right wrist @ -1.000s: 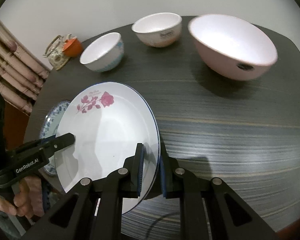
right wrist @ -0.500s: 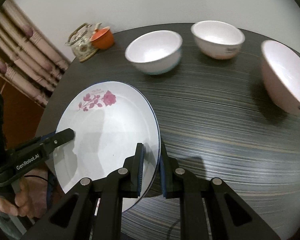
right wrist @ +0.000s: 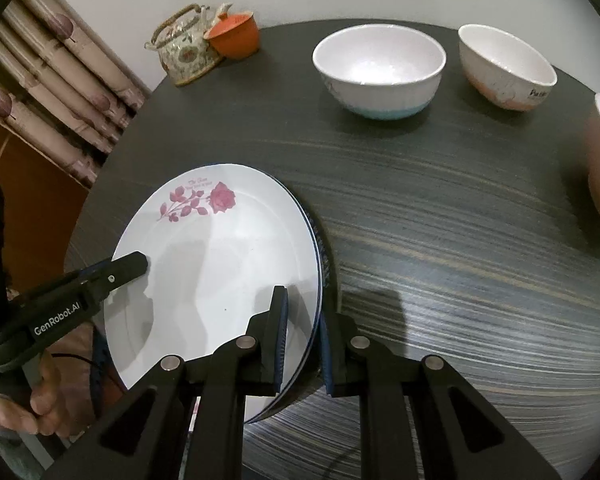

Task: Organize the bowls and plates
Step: 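Lower the pink-flower plate onto the blue-and-white plates and open both grippers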

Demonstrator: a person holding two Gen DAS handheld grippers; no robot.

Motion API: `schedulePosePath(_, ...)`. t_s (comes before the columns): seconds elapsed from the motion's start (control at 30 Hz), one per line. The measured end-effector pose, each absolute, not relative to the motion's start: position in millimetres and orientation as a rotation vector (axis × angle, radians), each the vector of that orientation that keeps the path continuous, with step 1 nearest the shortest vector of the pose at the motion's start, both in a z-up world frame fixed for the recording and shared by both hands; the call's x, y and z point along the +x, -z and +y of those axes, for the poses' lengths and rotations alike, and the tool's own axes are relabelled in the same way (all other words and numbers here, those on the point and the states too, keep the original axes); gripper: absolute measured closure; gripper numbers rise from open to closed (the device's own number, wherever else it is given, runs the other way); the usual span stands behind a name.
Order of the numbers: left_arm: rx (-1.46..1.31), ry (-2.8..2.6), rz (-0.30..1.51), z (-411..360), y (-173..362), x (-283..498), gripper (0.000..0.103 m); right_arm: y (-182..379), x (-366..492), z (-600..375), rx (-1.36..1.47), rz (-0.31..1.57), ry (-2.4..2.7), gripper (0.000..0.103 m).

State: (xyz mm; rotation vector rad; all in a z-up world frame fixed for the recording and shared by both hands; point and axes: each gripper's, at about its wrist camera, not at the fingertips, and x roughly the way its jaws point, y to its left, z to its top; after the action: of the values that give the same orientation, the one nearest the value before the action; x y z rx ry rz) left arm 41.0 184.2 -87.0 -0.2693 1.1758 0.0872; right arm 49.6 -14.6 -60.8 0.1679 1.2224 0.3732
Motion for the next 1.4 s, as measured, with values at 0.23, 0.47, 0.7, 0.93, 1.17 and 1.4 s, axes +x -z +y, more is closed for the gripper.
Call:
schedulePosePath(0.23, -0.267, -0.088, 1.168, 186, 94, 42, 0.083, 70, 51, -7, 0.167, 1.243, -0.366, 0.088)
schedulePosePath(0.47, -0.252, -0.083, 1.145, 188, 93, 41, 0.083, 74, 50, -8, 0.179, 1.239, -0.365, 0.088)
schedulePosePath(0.7, -0.266, -0.075, 1.148, 189, 92, 40, 0.076, 73, 44, -11, 0.205, 1.229, -0.365, 0.083)
schedulePosePath(0.93, -0.255, -0.068, 1.151, 186, 90, 41, 0.070, 71, 42, -8, 0.212, 1.223, -0.367, 0.076)
schedulePosePath(1.17, -0.227, -0.071, 1.102, 182, 82, 39, 0.068, 69, 37, -4, 0.199, 1.219, -0.359, 0.069)
schedulePosePath(1.4, -0.170, -0.109, 1.073, 178, 77, 37, 0.066, 62, 37, 3, 0.161, 1.195, -0.346, 0.058)
